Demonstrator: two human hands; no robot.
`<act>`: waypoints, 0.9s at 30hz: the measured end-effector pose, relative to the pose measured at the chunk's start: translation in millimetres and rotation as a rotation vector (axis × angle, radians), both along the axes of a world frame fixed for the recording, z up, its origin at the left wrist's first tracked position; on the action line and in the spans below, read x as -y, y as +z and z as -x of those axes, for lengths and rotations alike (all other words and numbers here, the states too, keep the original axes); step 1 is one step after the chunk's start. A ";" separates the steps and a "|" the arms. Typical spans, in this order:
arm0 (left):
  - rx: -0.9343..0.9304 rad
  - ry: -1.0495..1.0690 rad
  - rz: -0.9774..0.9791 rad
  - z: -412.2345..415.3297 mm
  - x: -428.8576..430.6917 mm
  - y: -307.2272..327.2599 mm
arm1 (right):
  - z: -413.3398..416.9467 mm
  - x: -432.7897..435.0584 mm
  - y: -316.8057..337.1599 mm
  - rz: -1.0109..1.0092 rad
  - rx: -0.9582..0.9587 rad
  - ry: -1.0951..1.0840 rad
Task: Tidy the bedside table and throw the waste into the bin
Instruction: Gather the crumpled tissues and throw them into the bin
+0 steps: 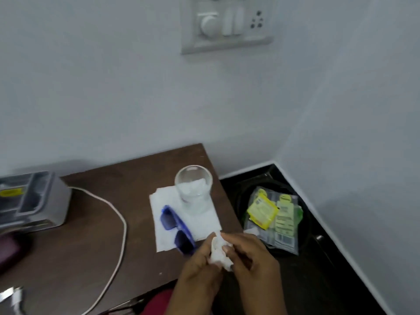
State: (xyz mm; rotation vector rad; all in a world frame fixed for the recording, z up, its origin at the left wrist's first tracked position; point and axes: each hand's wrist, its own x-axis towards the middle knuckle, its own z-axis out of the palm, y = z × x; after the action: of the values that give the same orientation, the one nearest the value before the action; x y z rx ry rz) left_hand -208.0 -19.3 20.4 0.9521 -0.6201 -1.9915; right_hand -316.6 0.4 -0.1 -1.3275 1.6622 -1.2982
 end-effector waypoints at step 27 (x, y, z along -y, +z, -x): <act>1.002 -0.318 0.478 149.0 59.0 -61.1 | 187.8 39.2 -126.1 -0.338 -0.069 -0.353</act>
State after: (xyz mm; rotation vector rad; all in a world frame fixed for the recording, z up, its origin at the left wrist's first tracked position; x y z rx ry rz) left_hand -357.0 -78.3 -40.7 1.5748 -1.7866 -1.3743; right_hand -504.5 -38.8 -126.2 -0.9162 2.1242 -1.0993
